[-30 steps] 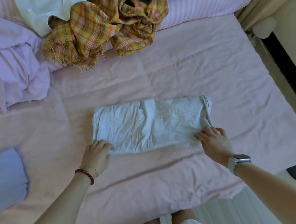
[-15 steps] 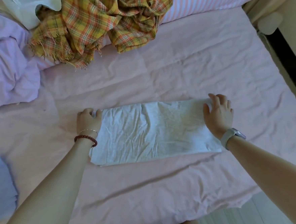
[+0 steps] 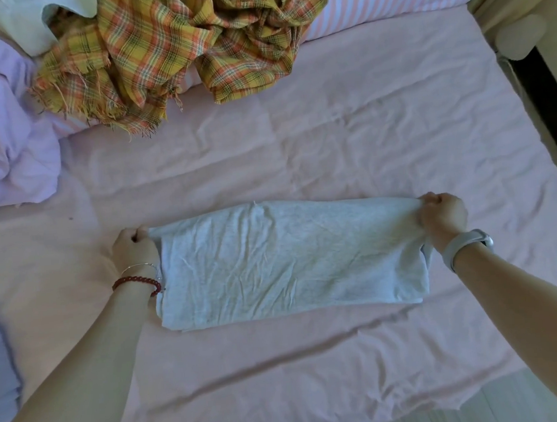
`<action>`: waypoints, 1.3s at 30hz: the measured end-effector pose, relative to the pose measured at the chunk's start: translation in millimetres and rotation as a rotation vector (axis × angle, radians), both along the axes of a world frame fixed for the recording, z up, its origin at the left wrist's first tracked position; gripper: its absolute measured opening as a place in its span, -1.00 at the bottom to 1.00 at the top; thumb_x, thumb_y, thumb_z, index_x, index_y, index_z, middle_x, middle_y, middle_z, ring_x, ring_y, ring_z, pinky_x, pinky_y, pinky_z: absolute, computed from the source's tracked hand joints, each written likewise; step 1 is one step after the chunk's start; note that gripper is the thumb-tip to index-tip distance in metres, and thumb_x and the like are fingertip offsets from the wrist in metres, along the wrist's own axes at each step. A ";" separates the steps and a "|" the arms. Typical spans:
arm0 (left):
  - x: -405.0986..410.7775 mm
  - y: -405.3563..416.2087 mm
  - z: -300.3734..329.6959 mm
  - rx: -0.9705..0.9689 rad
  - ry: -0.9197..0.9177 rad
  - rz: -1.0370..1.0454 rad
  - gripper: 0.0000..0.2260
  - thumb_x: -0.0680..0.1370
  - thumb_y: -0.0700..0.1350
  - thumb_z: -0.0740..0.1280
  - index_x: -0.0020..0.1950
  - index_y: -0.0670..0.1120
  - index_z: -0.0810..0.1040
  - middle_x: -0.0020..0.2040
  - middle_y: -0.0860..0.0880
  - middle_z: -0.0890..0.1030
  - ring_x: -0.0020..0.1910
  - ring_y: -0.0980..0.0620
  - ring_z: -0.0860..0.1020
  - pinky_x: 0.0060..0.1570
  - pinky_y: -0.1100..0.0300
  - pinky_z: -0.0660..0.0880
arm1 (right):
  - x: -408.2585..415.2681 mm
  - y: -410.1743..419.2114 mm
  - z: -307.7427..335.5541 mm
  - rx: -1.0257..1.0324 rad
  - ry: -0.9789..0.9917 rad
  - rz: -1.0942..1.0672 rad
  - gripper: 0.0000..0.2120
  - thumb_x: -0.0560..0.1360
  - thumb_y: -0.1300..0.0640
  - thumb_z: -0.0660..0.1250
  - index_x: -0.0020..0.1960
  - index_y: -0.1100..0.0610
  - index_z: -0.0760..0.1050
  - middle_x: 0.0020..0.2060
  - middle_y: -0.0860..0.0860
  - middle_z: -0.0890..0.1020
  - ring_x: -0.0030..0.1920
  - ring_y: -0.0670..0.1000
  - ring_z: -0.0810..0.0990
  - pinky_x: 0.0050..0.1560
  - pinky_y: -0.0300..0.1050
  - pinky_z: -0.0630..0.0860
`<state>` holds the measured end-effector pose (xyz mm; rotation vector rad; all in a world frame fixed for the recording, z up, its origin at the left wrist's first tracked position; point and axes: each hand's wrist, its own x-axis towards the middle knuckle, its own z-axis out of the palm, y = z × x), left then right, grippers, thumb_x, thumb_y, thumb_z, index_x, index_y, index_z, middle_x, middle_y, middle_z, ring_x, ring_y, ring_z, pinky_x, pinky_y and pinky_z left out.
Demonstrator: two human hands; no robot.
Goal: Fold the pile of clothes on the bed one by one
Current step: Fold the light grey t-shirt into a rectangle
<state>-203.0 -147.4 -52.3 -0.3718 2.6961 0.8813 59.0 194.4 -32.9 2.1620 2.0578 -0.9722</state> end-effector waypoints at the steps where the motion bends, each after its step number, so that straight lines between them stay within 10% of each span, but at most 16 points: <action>1: -0.9 -0.5 -1.3 0.029 -0.028 0.030 -0.76 0.60 -0.15 0.17 0.02 -0.33 0.50 -0.15 -0.19 0.46 -0.09 -0.13 0.44 -0.12 0.17 0.29 | -0.1 0.4 0.1 -0.007 0.002 -0.013 -0.68 0.60 0.15 0.09 0.14 0.30 0.53 0.12 0.31 0.55 0.16 0.25 0.48 0.11 -0.05 0.37; 7: -7.0 5.2 1.2 -0.061 -0.156 -0.163 -0.68 0.60 -0.07 0.15 0.12 -0.29 0.52 0.08 -0.25 0.55 0.06 -0.21 0.50 0.05 0.07 0.39 | -10.3 -7.7 -0.8 0.096 -0.106 0.088 -0.67 0.58 0.15 0.05 0.22 0.18 0.48 0.25 0.22 0.45 0.23 0.25 0.40 0.24 0.03 0.28; 12: -12.1 11.3 2.1 -0.125 -0.184 -0.364 -0.62 0.48 0.14 0.26 0.08 -0.11 0.61 0.14 -0.17 0.56 0.12 -0.18 0.51 0.19 0.08 0.41 | -29.4 -57.6 -2.8 0.491 -0.006 0.834 -0.58 0.44 0.12 0.05 0.19 0.17 0.52 0.09 0.16 0.58 0.14 0.16 0.54 0.30 0.31 0.23; 19: -12.2 11.3 7.4 0.090 -0.137 -0.408 -0.74 0.57 -0.15 0.25 -0.28 -0.25 0.43 -0.38 -0.09 0.34 -0.28 -0.03 0.32 -0.34 0.22 0.22 | -57.3 -124.5 -23.0 0.191 -0.260 1.303 -0.42 0.50 -0.14 -0.20 0.49 -0.07 0.14 0.47 0.07 0.24 0.46 0.21 0.17 0.31 0.47 -0.06; 22: -13.4 -0.2 5.9 0.122 -0.100 -0.347 -0.64 0.59 -0.16 0.22 -0.39 -0.13 0.23 -0.43 -0.04 0.21 -0.39 0.03 0.19 -0.42 0.26 0.14 | -50.3 -111.3 -33.5 0.145 -0.380 1.273 -0.35 0.41 -0.21 -0.42 0.50 -0.20 -0.15 0.53 -0.06 -0.06 0.51 0.14 -0.13 0.33 0.41 -0.26; 27: -12.0 1.9 -4.1 0.063 -0.105 -0.199 -0.71 0.60 -0.12 0.20 -0.22 -0.30 0.44 -0.37 -0.09 0.37 -0.22 -0.16 0.38 -0.27 0.15 0.23 | -34.5 -78.4 -32.0 0.131 -0.461 1.130 -0.41 0.46 -0.22 -0.35 0.48 -0.24 -0.14 0.52 -0.09 -0.06 0.51 0.09 -0.15 0.39 0.32 -0.20; 32: 4.8 6.7 3.5 -0.184 0.011 -0.249 -0.73 0.58 -0.17 0.16 0.22 -0.24 0.46 0.23 -0.27 0.45 0.21 -0.24 0.40 0.14 0.00 0.32 | -7.1 -38.9 -28.3 0.059 -0.454 0.847 -0.55 0.59 -0.13 -0.15 0.48 -0.23 -0.04 0.52 -0.07 -0.01 0.50 0.06 -0.11 0.40 0.27 -0.07; 36: 57.8 10.3 10.2 -0.353 0.369 -0.706 -0.59 0.51 -0.03 0.15 0.35 -0.06 0.41 0.38 -0.17 0.39 0.36 -0.21 0.29 0.32 -0.19 0.10 | 9.2 -27.8 -25.0 -0.007 -0.256 0.667 -0.55 0.61 -0.03 -0.06 0.50 -0.12 0.04 0.52 -0.02 0.03 0.50 0.06 -0.06 0.45 0.14 0.01; 39: 101.5 29.2 5.8 -0.353 0.244 -0.958 -0.54 0.51 0.06 0.09 0.39 0.00 0.37 0.43 -0.15 0.33 0.43 -0.23 0.22 0.27 -0.40 0.10 | 17.8 -25.5 -26.7 -0.046 -0.157 0.518 -0.54 0.62 -0.01 -0.07 0.51 -0.04 0.03 0.52 -0.03 0.02 0.51 0.05 -0.06 0.46 0.07 -0.04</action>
